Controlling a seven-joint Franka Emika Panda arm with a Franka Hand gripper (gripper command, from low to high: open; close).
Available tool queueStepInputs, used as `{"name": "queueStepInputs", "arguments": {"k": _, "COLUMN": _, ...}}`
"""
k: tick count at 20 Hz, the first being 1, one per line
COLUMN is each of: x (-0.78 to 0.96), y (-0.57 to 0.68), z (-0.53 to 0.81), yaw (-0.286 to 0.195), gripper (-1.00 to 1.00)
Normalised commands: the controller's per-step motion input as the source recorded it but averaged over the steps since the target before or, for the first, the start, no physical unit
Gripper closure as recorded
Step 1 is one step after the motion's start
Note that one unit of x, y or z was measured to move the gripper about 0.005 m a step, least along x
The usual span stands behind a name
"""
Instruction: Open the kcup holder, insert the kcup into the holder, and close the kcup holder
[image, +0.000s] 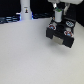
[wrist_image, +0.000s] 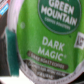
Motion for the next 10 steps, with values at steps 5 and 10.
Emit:
{"name": "queueStepInputs", "arguments": {"k": 5, "x": 0.12, "y": 0.43, "z": 0.06, "yaw": 0.054, "gripper": 1.00}}
{"name": "queueStepInputs", "arguments": {"k": 10, "x": 0.12, "y": 0.36, "z": 0.01, "yaw": 0.045, "gripper": 1.00}}
